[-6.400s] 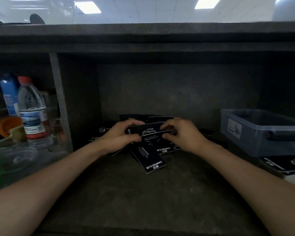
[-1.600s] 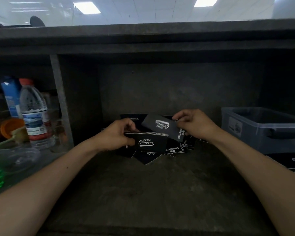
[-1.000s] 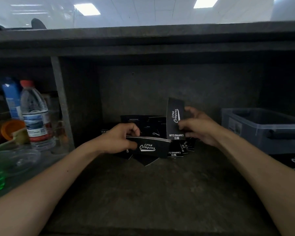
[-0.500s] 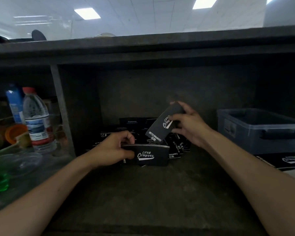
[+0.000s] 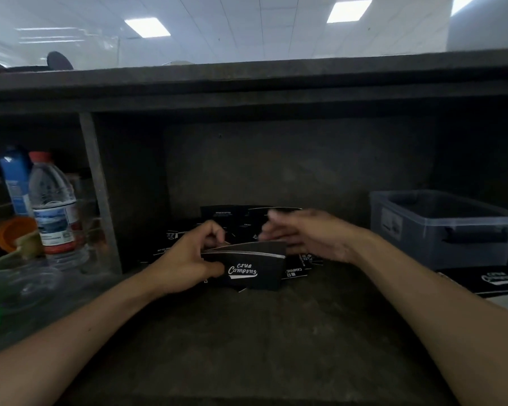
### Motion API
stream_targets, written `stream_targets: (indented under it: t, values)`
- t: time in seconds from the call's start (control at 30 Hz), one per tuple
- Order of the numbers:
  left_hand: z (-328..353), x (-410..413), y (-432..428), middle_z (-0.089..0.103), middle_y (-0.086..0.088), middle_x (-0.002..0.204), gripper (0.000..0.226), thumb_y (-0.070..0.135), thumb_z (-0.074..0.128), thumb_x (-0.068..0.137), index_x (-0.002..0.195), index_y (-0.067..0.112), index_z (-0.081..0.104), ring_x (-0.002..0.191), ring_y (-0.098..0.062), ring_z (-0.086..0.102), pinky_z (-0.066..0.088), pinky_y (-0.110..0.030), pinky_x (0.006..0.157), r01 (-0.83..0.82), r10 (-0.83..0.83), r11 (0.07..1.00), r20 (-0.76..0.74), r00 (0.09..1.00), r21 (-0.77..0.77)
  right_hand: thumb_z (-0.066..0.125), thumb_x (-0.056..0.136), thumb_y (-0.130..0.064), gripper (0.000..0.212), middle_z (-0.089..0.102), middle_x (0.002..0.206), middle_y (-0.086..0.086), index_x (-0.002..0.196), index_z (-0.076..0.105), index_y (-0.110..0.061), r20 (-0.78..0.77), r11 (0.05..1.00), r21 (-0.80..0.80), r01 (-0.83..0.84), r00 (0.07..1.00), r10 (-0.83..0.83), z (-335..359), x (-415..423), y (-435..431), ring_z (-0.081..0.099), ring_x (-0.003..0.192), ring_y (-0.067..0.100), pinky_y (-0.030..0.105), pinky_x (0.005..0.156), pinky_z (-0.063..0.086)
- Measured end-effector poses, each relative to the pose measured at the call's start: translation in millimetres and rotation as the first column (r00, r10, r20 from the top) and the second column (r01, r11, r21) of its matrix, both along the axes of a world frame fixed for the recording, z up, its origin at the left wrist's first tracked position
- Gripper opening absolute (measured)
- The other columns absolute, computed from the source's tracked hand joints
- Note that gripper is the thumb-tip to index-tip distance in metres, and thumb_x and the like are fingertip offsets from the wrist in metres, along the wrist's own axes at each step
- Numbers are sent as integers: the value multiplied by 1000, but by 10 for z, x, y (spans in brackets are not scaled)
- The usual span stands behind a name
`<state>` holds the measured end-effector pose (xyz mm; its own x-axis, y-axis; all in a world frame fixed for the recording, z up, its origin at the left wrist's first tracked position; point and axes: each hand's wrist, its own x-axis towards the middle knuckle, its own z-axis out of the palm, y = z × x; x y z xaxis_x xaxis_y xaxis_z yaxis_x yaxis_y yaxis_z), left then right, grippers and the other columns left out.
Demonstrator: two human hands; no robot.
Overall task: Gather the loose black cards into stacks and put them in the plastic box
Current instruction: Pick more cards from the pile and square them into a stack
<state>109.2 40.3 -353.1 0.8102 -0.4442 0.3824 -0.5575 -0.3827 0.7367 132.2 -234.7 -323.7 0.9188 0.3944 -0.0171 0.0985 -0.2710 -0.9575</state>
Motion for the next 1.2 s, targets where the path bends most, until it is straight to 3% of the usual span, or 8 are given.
stream_targets:
  t: [0.1,0.23,0.37,0.53,0.67,0.8,0.97,1.2]
  values:
    - [25,-41,32,69,1,105,46,-7,67,79,113,25,60,99,-15,68,57,-27,78,76,-90,988,104,990,134,62,77,-75,56,73,75,-8,83,74,-21,369,871,-288,398,885,-283,-99,71,20,67,72,10,26,63,50]
    - [28,-48,39,70,5,111,37,-3,61,88,110,26,68,103,-11,67,55,-22,79,122,-141,972,88,986,200,78,61,-64,61,69,97,-6,103,70,-21,452,552,-703,449,881,-141,-163,79,28,62,86,11,28,80,53]
    - [1,-29,36,71,3,102,29,-3,60,90,101,21,70,95,-13,68,53,-19,69,87,-101,980,72,992,181,90,51,-49,72,65,92,-11,115,67,-25,386,644,-617,451,888,-251,-75,84,-37,63,90,10,22,73,47]
    - [0,-39,37,72,4,98,25,-1,63,89,97,21,70,96,-12,68,53,-22,74,74,-90,982,83,992,176,80,75,-27,8,73,84,-11,79,73,-30,425,754,-353,554,813,-398,-13,138,-153,67,81,9,22,74,52]
    - [16,-51,26,72,2,96,20,1,64,87,95,18,70,95,-13,69,57,-35,84,64,-87,979,113,990,193,77,77,-13,49,71,93,-3,121,62,-29,576,701,-169,693,647,-500,61,111,-176,68,95,18,33,87,55]
    - [26,-59,25,73,2,97,18,0,64,88,97,14,70,96,-13,69,57,-36,84,60,-84,976,106,991,211,69,74,9,103,67,108,6,148,24,-46,316,877,144,458,819,-479,111,-4,-90,70,87,19,33,59,59]
    - [21,-61,27,72,-2,95,18,-1,64,87,94,15,70,93,-14,69,58,-34,81,73,-91,981,96,991,180,60,77,8,61,64,116,8,121,56,-33,143,896,245,371,900,-412,144,-59,22,66,100,23,47,82,60]
    - [3,-2,-33,70,-2,113,26,-14,68,80,96,7,65,106,-16,67,57,-32,88,42,-41,999,-47,998,23,68,87,-10,17,68,99,9,100,58,-17,184,876,230,424,865,-467,110,-30,53,68,78,19,31,62,61]
